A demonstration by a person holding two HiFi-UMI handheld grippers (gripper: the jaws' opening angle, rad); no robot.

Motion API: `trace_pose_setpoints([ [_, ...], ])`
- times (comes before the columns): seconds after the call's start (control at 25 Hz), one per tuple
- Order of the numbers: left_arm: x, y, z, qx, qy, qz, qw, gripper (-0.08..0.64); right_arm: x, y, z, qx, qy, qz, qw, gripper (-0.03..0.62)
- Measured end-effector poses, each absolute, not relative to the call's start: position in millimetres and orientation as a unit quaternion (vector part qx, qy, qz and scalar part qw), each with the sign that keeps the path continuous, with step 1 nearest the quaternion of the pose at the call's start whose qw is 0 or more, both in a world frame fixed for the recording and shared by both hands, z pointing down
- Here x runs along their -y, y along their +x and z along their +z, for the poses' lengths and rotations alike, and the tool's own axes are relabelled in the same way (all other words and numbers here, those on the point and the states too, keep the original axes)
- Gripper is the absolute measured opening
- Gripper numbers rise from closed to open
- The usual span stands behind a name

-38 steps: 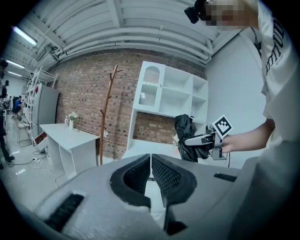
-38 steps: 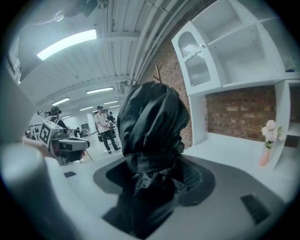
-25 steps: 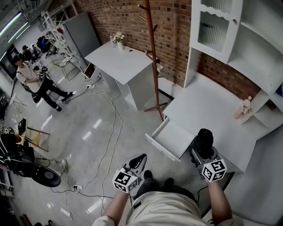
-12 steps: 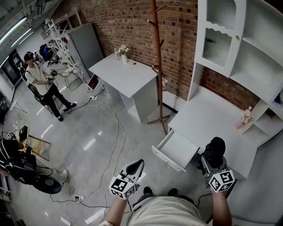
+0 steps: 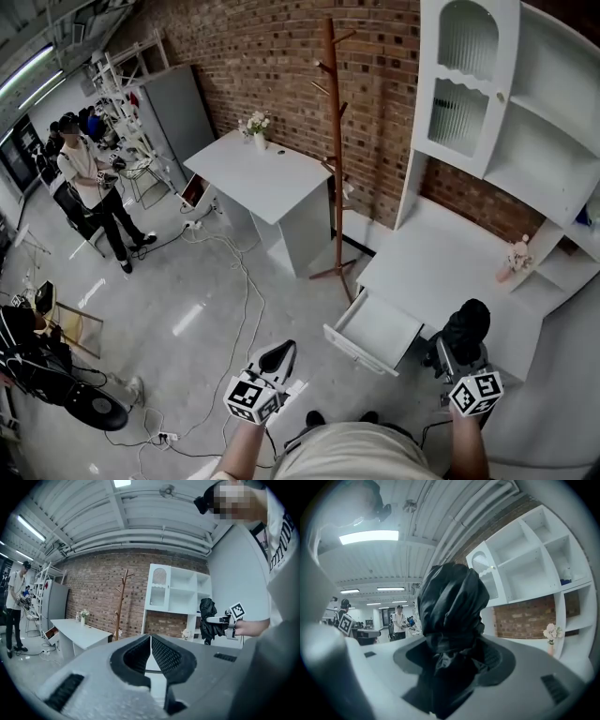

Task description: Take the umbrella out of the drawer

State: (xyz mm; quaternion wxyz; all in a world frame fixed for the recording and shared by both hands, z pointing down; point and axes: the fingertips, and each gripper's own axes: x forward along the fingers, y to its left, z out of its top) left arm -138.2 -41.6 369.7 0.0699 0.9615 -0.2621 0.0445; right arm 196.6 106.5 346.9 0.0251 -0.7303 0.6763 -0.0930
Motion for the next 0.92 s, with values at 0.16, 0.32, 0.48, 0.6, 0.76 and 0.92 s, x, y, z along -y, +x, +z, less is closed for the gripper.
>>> trace_pose_setpoints([
  [0.16,48,-140,364,0.263,0.962,0.04,0.067,0.026,-106,195,346,-0.676,-0.731,-0.093,0.023,0.276],
  [0.32,51,-140,361,0.261,0.962,0.037,0.067,0.026,-104,194,342,-0.676,-0.731,-0.091,0.024,0.276],
  [0.48,52,-137,365,0.259,0.963,0.036,0.072,0.026,-102,192,340,-0.68,-0.728,-0.086,0.021,0.276],
  [0.6,53,-136,366,0.259,0.963,0.034,0.073,0.026,-101,191,339,-0.681,-0.727,-0.083,0.021,0.276],
  [0.76,52,-135,365,0.259,0.963,0.031,0.073,0.026,-101,191,335,-0.681,-0.727,-0.08,0.022,0.276],
  [0.92,52,-135,365,0.259,0.963,0.031,0.074,0.026,-101,191,335,-0.68,-0.729,-0.082,0.023,0.276],
])
